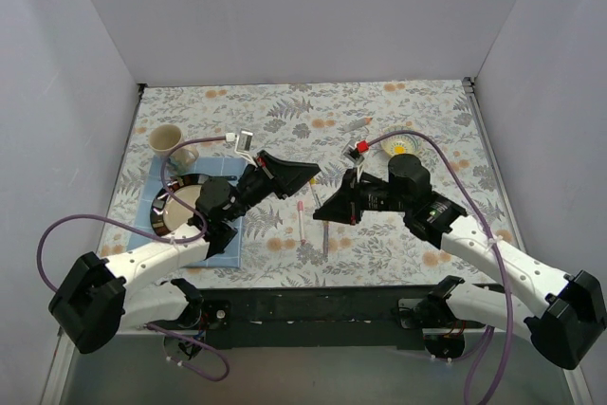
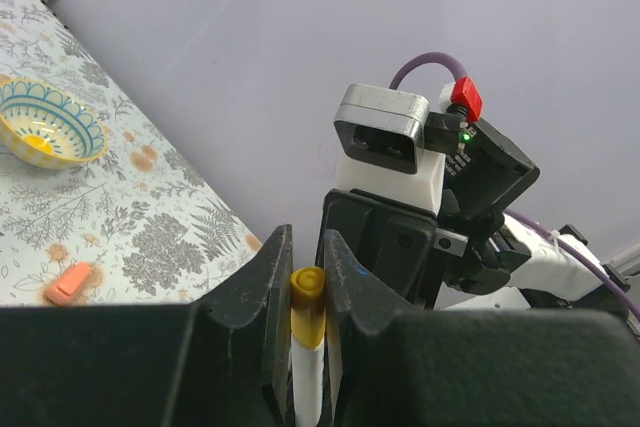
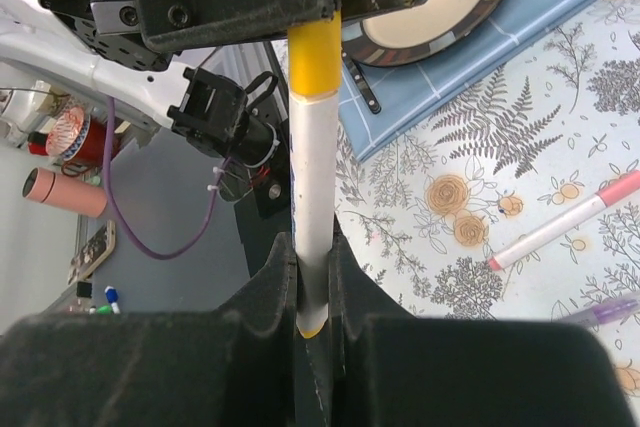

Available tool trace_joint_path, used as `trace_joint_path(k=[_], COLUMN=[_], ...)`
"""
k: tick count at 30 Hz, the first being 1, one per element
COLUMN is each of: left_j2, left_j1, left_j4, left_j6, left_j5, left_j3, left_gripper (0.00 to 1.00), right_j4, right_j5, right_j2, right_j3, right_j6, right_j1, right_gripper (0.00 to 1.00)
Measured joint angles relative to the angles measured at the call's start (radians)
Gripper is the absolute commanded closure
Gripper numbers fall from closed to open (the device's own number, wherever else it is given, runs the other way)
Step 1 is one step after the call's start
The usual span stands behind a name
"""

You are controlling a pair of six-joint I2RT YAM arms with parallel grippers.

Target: Insert the pens into the pen caps

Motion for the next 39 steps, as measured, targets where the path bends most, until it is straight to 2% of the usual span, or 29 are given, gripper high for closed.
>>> trace_joint_path(k=[6, 14, 19, 26, 33, 35, 39], left_j2=[0.056, 0.064, 0.089, 0.161, 0.118, 0.107, 0.092], left_j1=[-0.009, -0.017, -0.023, -0.05, -0.069, -0.08, -0.088], left_j4=[0.051, 0.04, 0.054, 0.153, 0.145, 0.111, -0.032], left_j6=[-0.003, -0.006, -0.011, -0.034, -0.016, -0.003, 0.043], left_j5=[-0.034, -0.051, -0.056, -0.096, -0.12, -0.119, -0.115], left_j3=[0.006, 0.026, 0.026, 0.022, 0.018, 0.035, 0.113], left_gripper=[1.0, 1.0, 1.0, 1.0, 1.0, 1.0, 1.0], right_j4=[-0.092, -0.247, -0.272, -0.298, -0.259, -0.248, -0.217], right_j5=[-0.032, 0.013, 0.037, 0.071, 0.061, 0.062, 0.083], right_j2=[0.039, 0.051, 0.051, 0.051, 0.003, -0.021, -0.061], right_j3=[0.058, 0.149, 0.149, 0.149, 0.118, 0.105, 0.077], right_j6=[-0.037, -0.189, -0.237, -0.236, -0.211, -0.205, -0.182], right_j1=[-0.033, -0.04, -0.04, -0.04, -0.04, -0.04, -0.05], right_gripper=[0.99, 0.99, 0.99, 0.99, 0.98, 0.82, 0.74])
